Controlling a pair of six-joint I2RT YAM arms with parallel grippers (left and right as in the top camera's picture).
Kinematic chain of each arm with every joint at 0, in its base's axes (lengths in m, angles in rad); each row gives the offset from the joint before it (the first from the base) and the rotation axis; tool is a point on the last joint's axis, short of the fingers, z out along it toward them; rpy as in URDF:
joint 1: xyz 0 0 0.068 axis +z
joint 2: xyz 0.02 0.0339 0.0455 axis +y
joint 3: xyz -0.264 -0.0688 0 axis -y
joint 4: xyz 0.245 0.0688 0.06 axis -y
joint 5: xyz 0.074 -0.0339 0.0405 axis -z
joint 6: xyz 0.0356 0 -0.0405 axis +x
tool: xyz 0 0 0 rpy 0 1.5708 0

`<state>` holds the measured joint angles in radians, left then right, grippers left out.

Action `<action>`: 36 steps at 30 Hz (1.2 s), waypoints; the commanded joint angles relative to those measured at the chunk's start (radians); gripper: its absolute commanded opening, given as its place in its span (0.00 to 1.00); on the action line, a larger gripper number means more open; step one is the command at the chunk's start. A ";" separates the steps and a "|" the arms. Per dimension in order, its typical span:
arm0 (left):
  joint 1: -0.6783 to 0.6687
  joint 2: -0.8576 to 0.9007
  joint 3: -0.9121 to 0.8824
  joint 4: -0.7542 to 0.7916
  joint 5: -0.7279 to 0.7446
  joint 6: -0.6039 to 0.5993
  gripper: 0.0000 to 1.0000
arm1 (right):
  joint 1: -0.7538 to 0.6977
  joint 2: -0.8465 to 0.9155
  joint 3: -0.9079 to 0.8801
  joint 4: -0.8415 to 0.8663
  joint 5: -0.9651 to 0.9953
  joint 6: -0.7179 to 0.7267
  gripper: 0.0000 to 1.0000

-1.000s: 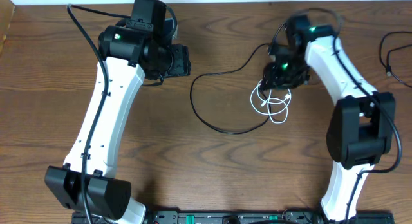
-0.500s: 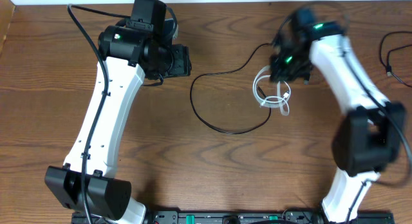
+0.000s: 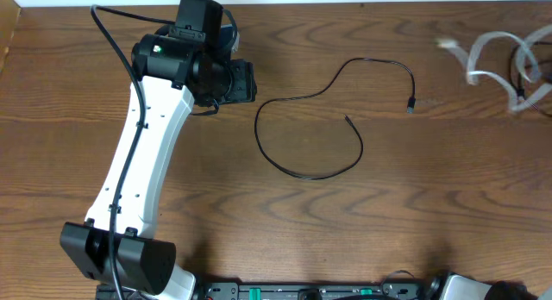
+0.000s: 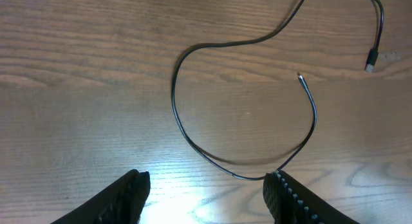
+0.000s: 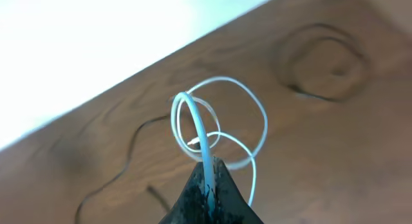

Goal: Untangle cables
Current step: 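Carry the white cable to the right table edge and release it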

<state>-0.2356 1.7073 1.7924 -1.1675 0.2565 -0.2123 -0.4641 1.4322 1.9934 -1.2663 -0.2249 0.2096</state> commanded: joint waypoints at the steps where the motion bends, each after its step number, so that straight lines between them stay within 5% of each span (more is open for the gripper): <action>1: 0.004 0.004 -0.005 -0.002 0.001 0.009 0.62 | -0.124 0.023 -0.013 -0.005 0.019 0.022 0.01; 12: 0.004 0.004 -0.005 -0.003 0.001 0.009 0.62 | -0.330 0.229 -0.046 0.018 0.170 0.075 0.01; 23: 0.004 0.004 -0.005 -0.003 0.001 0.009 0.62 | -0.354 0.425 -0.046 -0.008 0.158 0.089 0.02; 26: 0.004 0.004 -0.005 -0.003 0.001 0.009 0.62 | -0.354 0.442 -0.046 -0.029 0.152 0.089 0.23; 29: 0.004 0.004 -0.005 -0.003 0.001 0.009 0.62 | -0.354 0.441 -0.046 -0.027 0.101 0.063 0.64; 30: 0.004 0.004 -0.005 -0.003 0.001 0.009 0.62 | -0.354 0.440 -0.045 -0.026 0.068 0.041 0.70; 33: 0.004 0.004 -0.005 -0.003 0.001 0.009 0.62 | -0.353 0.438 -0.045 -0.024 -0.050 -0.010 0.75; 36: 0.004 0.004 -0.005 -0.002 0.001 0.009 0.62 | -0.331 0.438 -0.045 -0.025 -0.267 -0.116 0.70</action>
<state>-0.2356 1.7073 1.7924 -1.1675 0.2565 -0.2123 -0.8124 1.8786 1.9442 -1.2896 -0.2546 0.2070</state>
